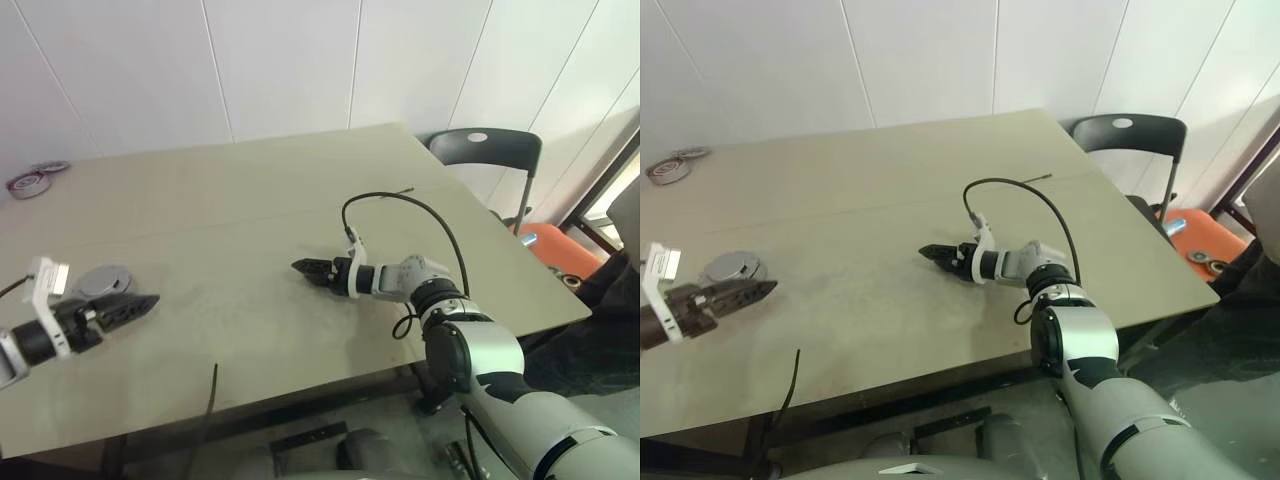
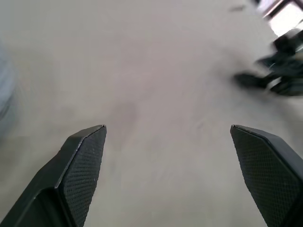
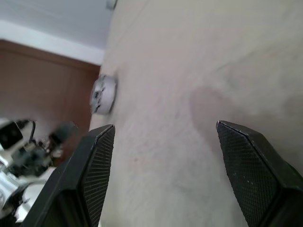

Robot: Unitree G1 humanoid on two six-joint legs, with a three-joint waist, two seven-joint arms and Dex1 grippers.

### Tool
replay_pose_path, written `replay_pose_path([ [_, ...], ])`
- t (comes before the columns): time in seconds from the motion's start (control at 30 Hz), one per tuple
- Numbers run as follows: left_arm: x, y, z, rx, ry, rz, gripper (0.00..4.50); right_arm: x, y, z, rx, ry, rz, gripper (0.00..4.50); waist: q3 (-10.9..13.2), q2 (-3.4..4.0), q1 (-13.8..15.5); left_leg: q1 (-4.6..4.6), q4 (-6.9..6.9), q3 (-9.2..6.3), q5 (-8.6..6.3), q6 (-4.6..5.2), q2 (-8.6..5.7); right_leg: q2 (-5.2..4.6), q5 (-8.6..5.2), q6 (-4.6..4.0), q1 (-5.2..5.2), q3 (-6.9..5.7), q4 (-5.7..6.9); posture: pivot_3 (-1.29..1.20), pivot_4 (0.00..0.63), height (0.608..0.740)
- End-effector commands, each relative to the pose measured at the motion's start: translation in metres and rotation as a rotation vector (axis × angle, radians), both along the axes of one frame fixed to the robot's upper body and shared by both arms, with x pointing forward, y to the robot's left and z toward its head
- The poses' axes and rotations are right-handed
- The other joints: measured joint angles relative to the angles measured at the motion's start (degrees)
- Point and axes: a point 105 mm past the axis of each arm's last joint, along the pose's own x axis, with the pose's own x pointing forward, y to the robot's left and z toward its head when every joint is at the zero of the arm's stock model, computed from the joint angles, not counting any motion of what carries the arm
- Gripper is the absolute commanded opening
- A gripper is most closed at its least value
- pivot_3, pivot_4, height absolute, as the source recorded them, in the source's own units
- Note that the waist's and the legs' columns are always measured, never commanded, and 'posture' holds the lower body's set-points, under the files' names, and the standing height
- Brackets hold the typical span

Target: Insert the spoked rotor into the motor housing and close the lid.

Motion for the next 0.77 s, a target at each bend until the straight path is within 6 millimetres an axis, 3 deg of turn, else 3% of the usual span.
replay_pose_path([
  [0.03, 0.012, -0.012, 0.024, -0.03, -0.099, -0.024, 4.46, 0.008, -0.005, 0.023, 0.039, -0.083, 0.015, 3.58, 0.0, 0.0, 0.0, 0.0, 0.0, -0.01, 0.0, 0.0, 0.0, 0.02, 0.0, 0.0, 0.02, -0.01, -0.02, 0.0, 0.0, 0.74],
  [0.17, 0.029, -0.028, 0.038, -0.098, -0.158, -0.059, 4.46, 0.013, -0.011, 0.036, 0.064, -0.129, 0.009, 3.58, 0.0, -0.02, 0.0, 0.01, 0.01, -0.04, 0.0, 0.0, -0.08, 0.13, 0.0, 0.01, 0.07, -0.03, -0.06, 0.0, 0.0, 0.74],
  [0.4, 0.051, -0.049, 0.037, -0.15, -0.158, -0.098, 4.46, 0.018, -0.029, 0.046, 0.079, -0.157, -0.033, 3.58, 0.0, 0.0, -0.1, 0.06, 0.02, -0.05, 0.0, 0.01, -0.09, 0.21, 0.0, 0.01, 0.13, -0.01, -0.07, 0.0, 0.0, 0.74],
  [0.63, 0.048, -0.064, 0.028, -0.172, -0.105, -0.152, 4.46, 0.014, -0.03, 0.05, 0.087, -0.168, -0.019, 3.58, 0.0, 0.0, 0.0, 0.04, 0.01, -0.08, 0.0, 0.01, -0.03, 0.29, 0.0, 0.01, 0.13, -0.01, -0.09, 0.0, 0.0, 0.74],
  [0.77, 0.041, -0.069, 0.024, -0.169, -0.078, -0.17, 4.46, 0.004, -0.032, 0.059, 0.028, -0.251, 0.075, 3.58, 0.0, 0.01, 0.0, 0.04, 0.03, -0.08, 0.0, 0.01, -0.03, 0.3, 0.0, 0.01, 0.13, -0.01, -0.09, 0.0, 0.0, 0.74],
])
